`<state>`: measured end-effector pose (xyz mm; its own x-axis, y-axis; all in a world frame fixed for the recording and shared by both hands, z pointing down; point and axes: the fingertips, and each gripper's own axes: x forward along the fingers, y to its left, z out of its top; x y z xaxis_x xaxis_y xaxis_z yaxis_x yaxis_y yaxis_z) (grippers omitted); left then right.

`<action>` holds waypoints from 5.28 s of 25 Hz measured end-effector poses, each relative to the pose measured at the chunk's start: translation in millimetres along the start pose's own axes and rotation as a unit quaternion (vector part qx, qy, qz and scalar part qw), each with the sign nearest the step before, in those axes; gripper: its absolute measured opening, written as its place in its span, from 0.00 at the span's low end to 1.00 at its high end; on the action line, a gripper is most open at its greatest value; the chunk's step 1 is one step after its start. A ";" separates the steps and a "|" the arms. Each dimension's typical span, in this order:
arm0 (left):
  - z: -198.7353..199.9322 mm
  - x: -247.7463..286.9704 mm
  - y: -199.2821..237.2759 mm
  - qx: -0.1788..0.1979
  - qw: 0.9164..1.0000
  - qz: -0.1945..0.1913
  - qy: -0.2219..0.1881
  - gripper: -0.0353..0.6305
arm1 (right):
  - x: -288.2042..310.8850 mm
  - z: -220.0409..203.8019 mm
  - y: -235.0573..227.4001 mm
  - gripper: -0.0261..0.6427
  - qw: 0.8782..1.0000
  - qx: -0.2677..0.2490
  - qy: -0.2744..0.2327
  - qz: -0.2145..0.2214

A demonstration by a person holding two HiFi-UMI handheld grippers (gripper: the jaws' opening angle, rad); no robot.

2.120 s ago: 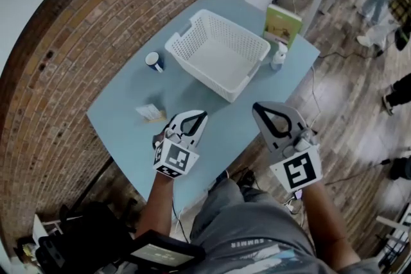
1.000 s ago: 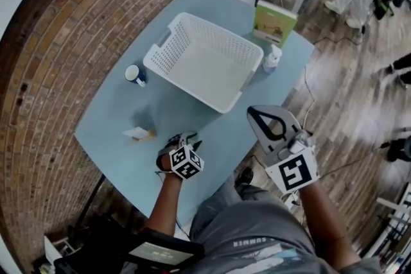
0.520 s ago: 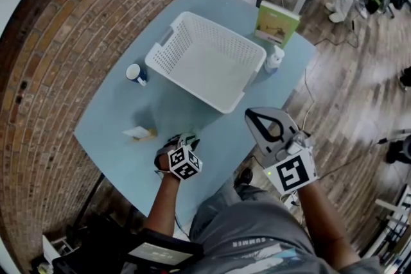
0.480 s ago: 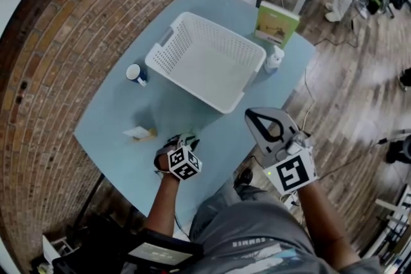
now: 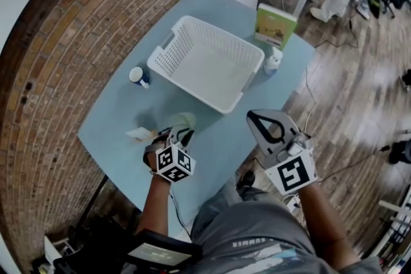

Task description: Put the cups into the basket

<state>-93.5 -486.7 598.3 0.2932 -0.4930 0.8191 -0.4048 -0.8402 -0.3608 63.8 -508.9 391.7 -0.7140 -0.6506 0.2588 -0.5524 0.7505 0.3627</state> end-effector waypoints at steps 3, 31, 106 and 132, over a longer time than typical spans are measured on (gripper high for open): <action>19.7 -25.6 27.8 0.019 0.999 0.034 -0.017 0.13 | -4.7 -0.2 -1.7 0.06 1.000 0.001 0.000 -0.002; 132.2 -55.7 171.0 0.126 0.984 0.114 -0.062 0.13 | -39.7 -19.5 -15.8 0.06 0.999 0.014 0.018 -0.035; 53.4 218.9 177.5 0.057 0.975 -0.179 0.118 0.12 | -50.2 -112.4 -14.6 0.06 0.981 0.084 0.148 -0.090; 114.9 134.4 200.2 0.047 0.989 -0.130 0.046 0.21 | -57.0 -81.0 -24.6 0.06 0.990 0.070 0.094 -0.073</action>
<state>-35.6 -747.1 584.9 0.2944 -0.2382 0.9255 -0.2431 -0.9552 -0.1685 152.9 -499.6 440.5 -0.5361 -0.7541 0.3795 -0.7078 0.6465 0.2847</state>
